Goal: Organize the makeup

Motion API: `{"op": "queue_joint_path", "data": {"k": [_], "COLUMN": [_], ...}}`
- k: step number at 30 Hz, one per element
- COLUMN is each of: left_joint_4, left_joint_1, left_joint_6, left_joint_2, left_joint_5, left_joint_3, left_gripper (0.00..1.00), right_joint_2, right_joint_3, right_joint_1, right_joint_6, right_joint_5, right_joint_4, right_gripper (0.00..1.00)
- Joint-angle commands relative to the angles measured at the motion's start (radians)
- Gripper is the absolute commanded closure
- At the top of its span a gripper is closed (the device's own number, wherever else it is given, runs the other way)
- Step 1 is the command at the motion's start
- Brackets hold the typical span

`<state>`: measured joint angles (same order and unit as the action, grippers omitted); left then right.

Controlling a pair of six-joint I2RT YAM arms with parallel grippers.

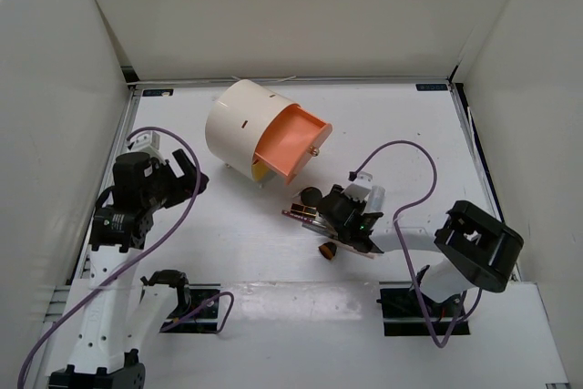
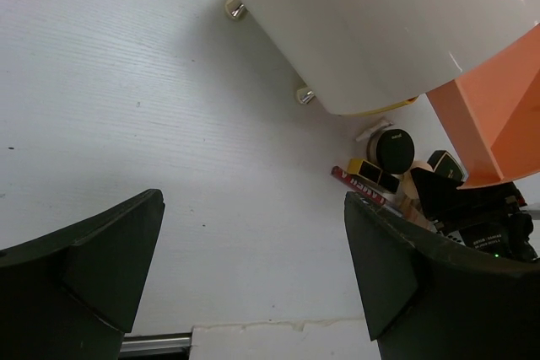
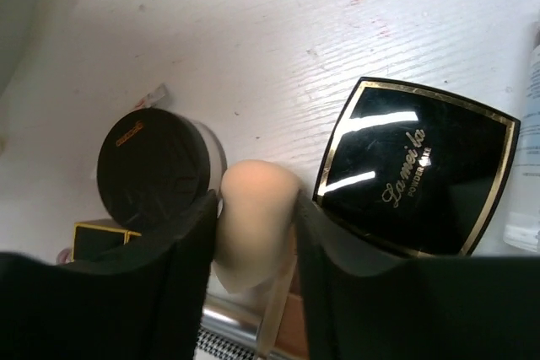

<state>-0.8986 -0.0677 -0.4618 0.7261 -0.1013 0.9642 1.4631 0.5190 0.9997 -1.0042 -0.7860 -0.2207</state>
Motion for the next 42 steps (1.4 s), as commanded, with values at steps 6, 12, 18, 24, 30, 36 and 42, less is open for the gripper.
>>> {"op": "queue_joint_path", "data": {"k": [6, 12, 18, 24, 30, 36, 42], "left_joint_4": [-0.01, -0.003, 0.003, 0.049, 0.052, 0.049, 0.033], "left_joint_1": [-0.003, -0.003, -0.003, -0.003, -0.004, -0.003, -0.003], "left_joint_6": [0.002, 0.055, 0.14, 0.178, 0.196, 0.198, 0.204], "left_joint_2": [-0.021, -0.008, 0.056, 0.044, 0.053, 0.05, 0.053], "left_joint_5": [0.003, -0.012, -0.11, -0.132, -0.163, -0.169, -0.15], "left_joint_3": [0.033, 0.057, 0.084, 0.042, 0.008, 0.001, 0.007], "left_gripper": [0.02, 0.02, 0.02, 0.02, 0.02, 0.02, 0.02], "right_joint_2": [-0.006, -0.241, -0.493, -0.402, -0.12, 0.08, 0.102], "right_joint_3": [0.032, 0.055, 0.156, 0.493, 0.836, 0.963, 0.987], "right_joint_1": [-0.012, -0.009, -0.067, -0.107, -0.11, -0.119, -0.122], "right_joint_6": [0.01, -0.011, 0.178, 0.642, 0.789, 0.759, 0.75], "right_joint_5": [-0.006, -0.076, -0.147, -0.012, 0.338, 0.424, 0.448], "right_joint_4": [0.003, 0.25, 0.405, 0.38, 0.405, 0.432, 0.438], "right_gripper": [0.82, 0.87, 0.81, 0.82, 0.82, 0.74, 0.43]}}
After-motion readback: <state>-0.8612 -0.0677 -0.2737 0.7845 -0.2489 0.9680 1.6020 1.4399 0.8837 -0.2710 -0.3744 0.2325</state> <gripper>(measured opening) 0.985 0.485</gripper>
